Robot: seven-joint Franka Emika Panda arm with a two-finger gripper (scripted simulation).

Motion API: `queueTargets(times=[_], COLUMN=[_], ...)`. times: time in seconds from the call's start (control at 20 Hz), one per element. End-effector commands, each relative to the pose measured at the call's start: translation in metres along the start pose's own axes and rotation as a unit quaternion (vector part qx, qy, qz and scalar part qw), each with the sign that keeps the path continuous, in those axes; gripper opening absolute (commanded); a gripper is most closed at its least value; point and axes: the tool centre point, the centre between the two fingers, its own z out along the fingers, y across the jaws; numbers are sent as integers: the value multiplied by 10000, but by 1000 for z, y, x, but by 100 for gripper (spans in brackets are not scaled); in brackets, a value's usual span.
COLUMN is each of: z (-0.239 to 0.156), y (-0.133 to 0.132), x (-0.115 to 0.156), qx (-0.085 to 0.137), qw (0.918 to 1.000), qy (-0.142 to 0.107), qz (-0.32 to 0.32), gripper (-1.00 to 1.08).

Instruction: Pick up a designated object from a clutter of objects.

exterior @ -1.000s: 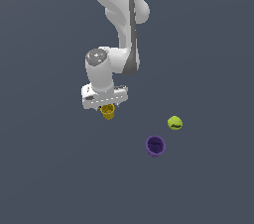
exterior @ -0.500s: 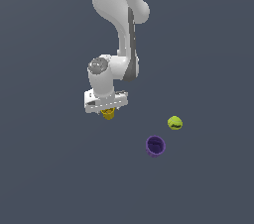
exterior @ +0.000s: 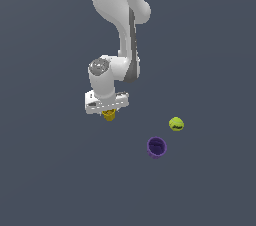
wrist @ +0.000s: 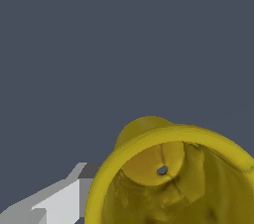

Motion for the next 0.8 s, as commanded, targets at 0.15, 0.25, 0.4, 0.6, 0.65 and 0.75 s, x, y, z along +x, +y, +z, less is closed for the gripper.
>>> queueTargets(times=[0.15, 0.25, 0.4, 0.6, 0.65, 0.75], z=[-1, -4, -12, -31, -36, -49], y=[0, 2, 5, 13, 15, 20], x=[0, 0, 1, 2, 2, 3], qx=[-1, -1, -1, -1, 2, 2], qw=[10000, 10000, 10000, 10000, 10000, 10000], qy=[0, 0, 0, 0, 0, 0], qz=[-1, -1, -1, -1, -3, -3], gripper=[-100, -100, -100, -100, -100, -100])
